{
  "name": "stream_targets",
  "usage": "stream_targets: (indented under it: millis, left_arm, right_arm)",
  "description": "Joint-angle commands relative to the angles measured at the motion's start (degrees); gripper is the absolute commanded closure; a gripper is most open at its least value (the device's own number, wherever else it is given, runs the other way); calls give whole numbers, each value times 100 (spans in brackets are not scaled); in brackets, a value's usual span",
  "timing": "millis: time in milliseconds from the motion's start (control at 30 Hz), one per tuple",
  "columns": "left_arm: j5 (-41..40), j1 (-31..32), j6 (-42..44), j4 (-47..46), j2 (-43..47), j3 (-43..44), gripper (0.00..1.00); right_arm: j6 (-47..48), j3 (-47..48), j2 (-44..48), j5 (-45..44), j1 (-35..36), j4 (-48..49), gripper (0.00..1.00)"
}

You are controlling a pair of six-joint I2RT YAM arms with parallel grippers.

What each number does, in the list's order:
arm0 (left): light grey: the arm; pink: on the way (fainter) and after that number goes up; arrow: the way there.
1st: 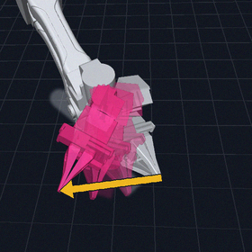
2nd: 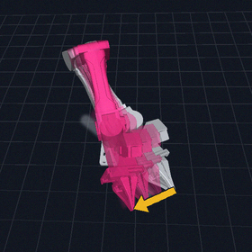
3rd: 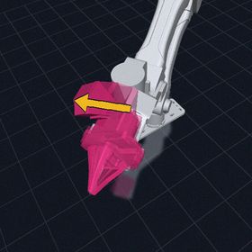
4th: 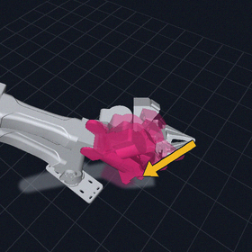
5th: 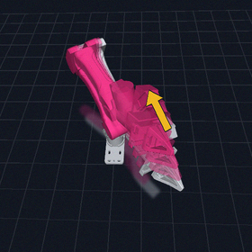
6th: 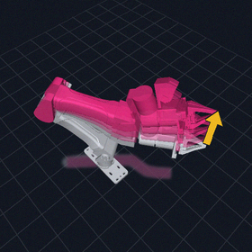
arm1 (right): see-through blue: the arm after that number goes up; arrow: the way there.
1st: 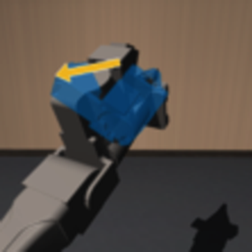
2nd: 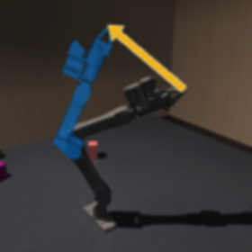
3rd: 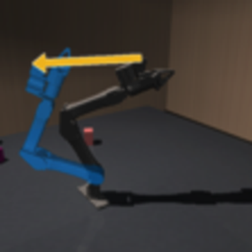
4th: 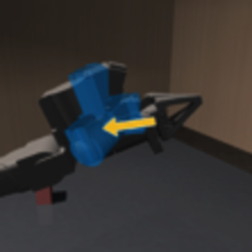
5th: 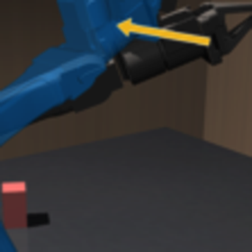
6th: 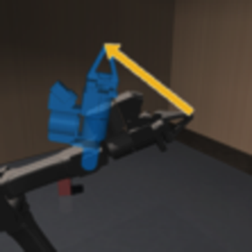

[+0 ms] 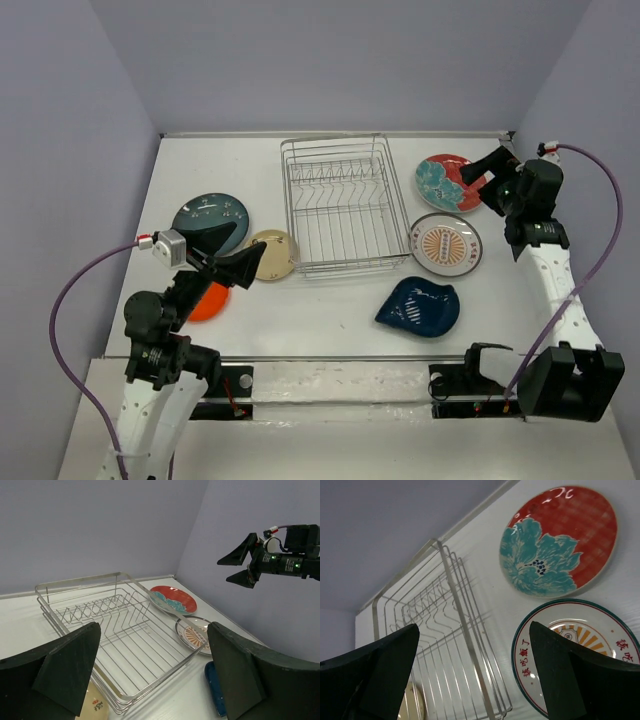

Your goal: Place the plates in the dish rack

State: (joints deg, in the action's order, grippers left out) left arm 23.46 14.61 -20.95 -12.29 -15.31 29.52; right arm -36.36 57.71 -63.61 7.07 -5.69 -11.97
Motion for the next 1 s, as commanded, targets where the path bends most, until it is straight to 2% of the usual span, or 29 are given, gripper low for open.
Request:
stream_targets:
  millis: [0,100,233,433,533,633,833,967]
  left_arm:
    - [-210,200,109,-19,-51,265,1]
    - [-307,366,91,51,-112,265,1]
    - [-1150,551,249,796,-323,493,1]
    - [-1555,569,363,1009,-367,502,1]
    - [-1766,604,407,1106,-350,520,1]
    - [-1731,613,416,1124,-350,520,1]
    - [-1687,613,416,1106,-306,511,1]
    - [-1635,604,434,1089,-297,520,1]
  right_arm:
    - [-686,-23,-414,312,-695,862,6]
    - [-1003,-146,-879,549,-1179,1125,11]
    - [-1154,-322,-1318,296,-1425,1662,15]
    - [-1066,-340,-2136,83,-1689,2241,21]
    - [-1110,-234,-2812,722,-2005,2549,27]
    - [-1163,-120,-3585,1250,-2085,2830,28]
    - [-1277,-50,-4325,1621,-2085,3024,32]
    - [-1488,99,-4895,2236,-2085,3332,43]
